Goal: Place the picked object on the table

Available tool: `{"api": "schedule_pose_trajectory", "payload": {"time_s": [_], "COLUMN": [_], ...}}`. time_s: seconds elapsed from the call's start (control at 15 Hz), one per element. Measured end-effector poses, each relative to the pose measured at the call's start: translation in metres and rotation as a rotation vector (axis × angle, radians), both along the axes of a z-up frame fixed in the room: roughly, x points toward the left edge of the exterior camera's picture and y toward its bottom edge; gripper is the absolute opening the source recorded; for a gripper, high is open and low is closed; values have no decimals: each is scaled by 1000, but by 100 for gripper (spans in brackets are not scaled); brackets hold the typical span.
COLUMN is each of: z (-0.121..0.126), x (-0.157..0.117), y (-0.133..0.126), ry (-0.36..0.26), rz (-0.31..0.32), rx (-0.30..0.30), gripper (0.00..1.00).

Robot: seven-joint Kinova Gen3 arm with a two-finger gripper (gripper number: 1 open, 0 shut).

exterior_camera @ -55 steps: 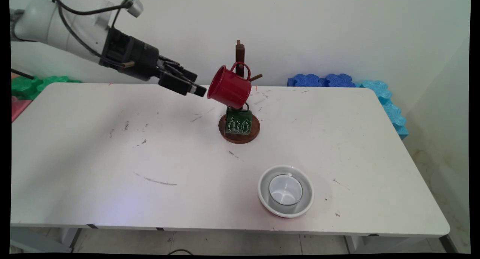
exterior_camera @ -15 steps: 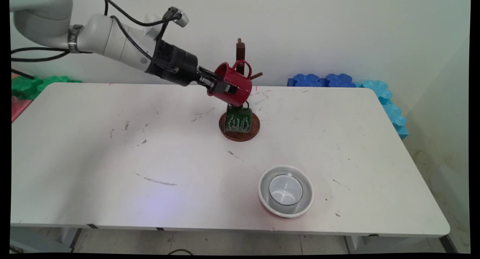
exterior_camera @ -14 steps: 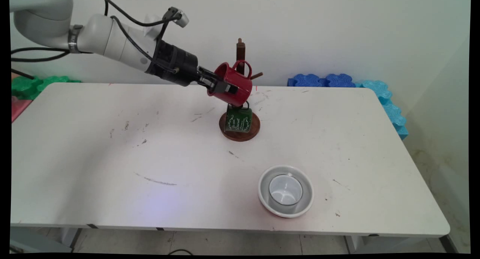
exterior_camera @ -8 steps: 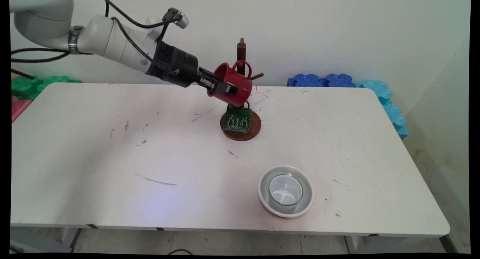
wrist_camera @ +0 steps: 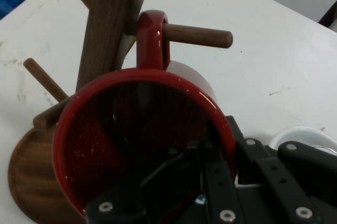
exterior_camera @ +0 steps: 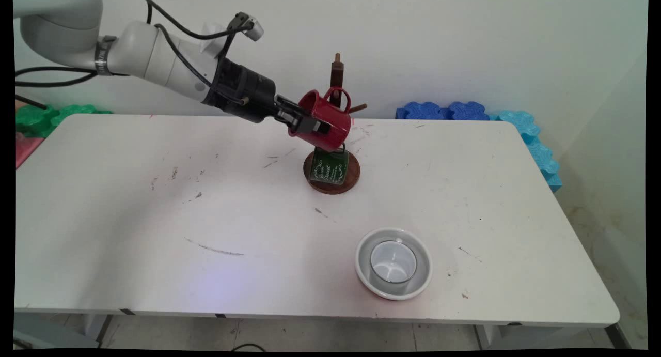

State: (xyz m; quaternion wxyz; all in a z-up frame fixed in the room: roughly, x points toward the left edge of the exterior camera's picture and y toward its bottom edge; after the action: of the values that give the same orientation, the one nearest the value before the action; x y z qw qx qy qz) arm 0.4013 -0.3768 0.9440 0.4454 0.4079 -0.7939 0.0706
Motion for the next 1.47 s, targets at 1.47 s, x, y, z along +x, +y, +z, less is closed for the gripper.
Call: {"api": "schedule_pose_trajectory", "payload": {"time_s": [1.47], "z": [13], "x": [1], "y": [6], "ry": [25], "rz": [28], "rx": [-5], "gripper": [0]}}
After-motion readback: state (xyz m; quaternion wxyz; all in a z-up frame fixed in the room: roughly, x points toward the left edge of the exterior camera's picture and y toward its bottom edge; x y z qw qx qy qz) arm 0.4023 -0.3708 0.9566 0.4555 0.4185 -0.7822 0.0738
